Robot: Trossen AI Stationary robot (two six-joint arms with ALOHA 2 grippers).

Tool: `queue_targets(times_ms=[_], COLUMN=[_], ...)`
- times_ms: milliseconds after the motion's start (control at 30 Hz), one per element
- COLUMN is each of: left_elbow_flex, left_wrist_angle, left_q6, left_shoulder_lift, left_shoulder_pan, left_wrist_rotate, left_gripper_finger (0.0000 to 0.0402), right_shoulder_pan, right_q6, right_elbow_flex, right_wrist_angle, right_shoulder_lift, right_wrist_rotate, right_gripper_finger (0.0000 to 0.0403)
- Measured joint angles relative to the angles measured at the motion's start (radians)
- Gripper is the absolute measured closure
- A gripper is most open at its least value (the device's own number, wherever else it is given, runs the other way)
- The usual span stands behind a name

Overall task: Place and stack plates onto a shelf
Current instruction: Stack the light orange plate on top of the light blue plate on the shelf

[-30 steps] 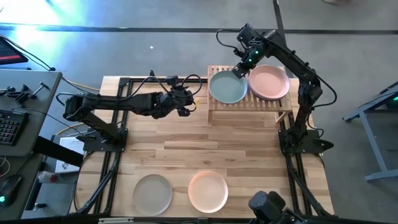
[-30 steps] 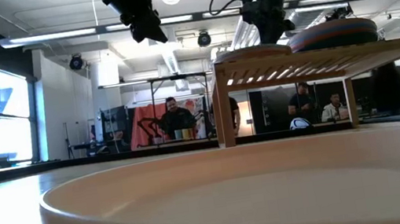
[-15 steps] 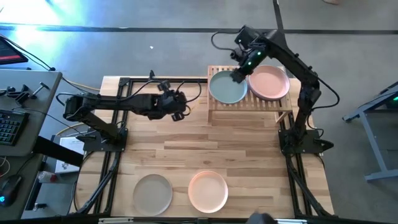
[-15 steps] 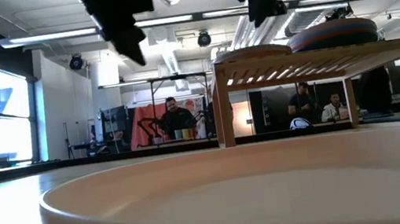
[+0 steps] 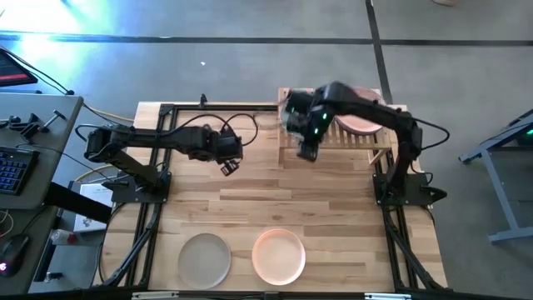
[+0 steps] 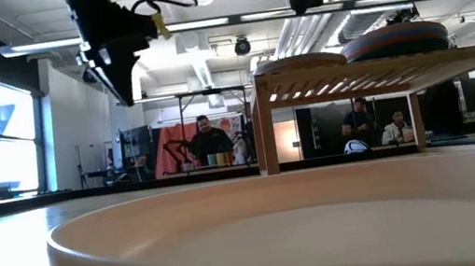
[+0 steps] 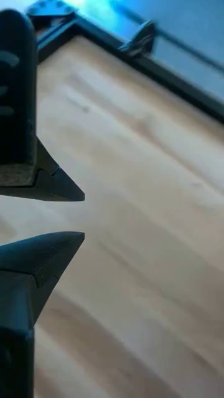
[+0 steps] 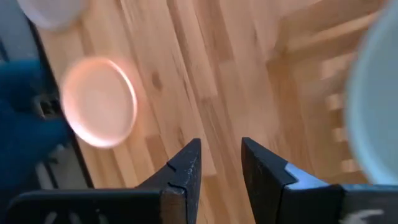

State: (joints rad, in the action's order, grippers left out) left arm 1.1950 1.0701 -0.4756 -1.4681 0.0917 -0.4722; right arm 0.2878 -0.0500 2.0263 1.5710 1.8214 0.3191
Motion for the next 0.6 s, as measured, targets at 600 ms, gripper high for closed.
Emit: queue_targets(times_ms=[600], left_elbow_flex=[0.0], left_wrist_angle=[0.219], left_q6=[-0.072], left_shoulder_lift=[0.0], left_shoulder_pan=[-0.159], left_wrist_rotate=[0.111], left_gripper_finger=[0.0323], right_shoulder_pan=[-0.328], right_q6=[-0.474], right_elbow_flex=[-0.377], right_wrist_angle=[-0.153], right_shoulder_lift=[0.0], right_wrist_rotate=[-0.079], right_gripper_finger=[0.0311])
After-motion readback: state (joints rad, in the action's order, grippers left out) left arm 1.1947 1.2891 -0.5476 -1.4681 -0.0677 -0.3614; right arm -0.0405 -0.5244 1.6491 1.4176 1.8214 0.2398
